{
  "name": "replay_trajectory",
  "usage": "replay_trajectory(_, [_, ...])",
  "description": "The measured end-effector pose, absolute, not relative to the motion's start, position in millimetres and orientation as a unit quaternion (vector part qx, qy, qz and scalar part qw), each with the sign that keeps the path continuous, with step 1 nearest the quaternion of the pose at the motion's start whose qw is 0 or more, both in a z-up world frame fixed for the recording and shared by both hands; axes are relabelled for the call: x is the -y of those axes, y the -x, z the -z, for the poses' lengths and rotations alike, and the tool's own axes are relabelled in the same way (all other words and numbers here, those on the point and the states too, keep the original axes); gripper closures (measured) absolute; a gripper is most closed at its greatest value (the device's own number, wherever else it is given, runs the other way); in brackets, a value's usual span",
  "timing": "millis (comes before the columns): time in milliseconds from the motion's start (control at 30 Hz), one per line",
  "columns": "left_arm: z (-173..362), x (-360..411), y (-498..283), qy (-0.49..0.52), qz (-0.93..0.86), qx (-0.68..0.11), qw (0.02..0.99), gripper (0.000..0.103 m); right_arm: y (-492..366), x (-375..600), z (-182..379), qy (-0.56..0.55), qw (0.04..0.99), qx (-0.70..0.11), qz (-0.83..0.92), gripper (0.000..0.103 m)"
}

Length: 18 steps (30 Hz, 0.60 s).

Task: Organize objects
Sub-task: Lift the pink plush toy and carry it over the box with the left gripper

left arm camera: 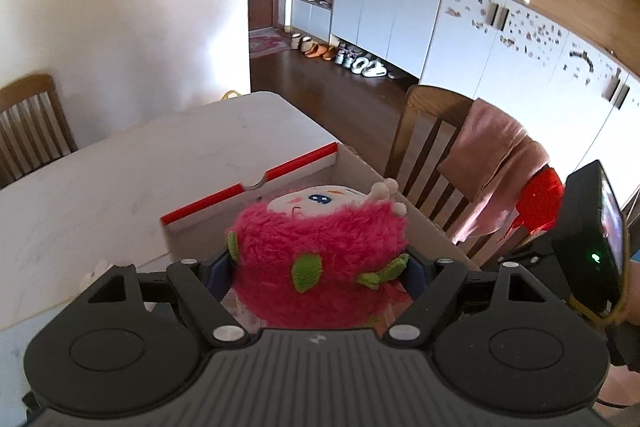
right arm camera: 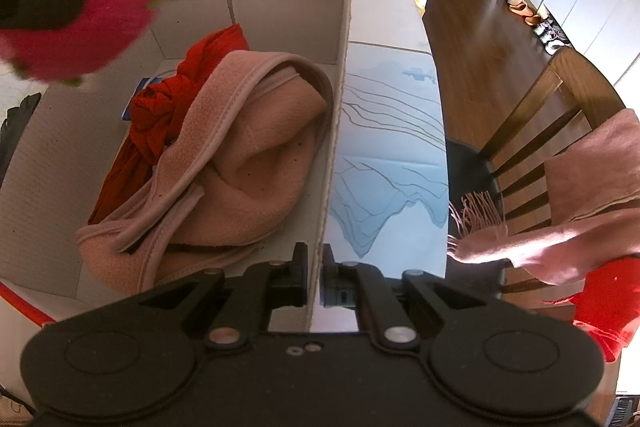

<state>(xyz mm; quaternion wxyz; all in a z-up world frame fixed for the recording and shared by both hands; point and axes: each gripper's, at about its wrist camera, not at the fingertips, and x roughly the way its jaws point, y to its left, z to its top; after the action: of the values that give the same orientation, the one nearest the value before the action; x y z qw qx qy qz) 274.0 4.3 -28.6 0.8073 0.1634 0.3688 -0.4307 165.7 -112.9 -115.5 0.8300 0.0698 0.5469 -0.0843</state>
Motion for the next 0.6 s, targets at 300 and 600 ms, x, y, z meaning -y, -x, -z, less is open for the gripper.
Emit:
replay_trajectory(300, [59.6,31.3,-293.7,-0.193,0.417,-0.376,0.805,0.022,-164.8,114.0,116.8,-0.078,0.831,-0.545,0.085,0.098])
replay_trajectory(600, [88.4,40.5,-311.9,-0.216,0.399,-0.403,0.795,0.02,-163.9,116.1,117.4,-0.085,0.831,-0.543,0.086,0.098])
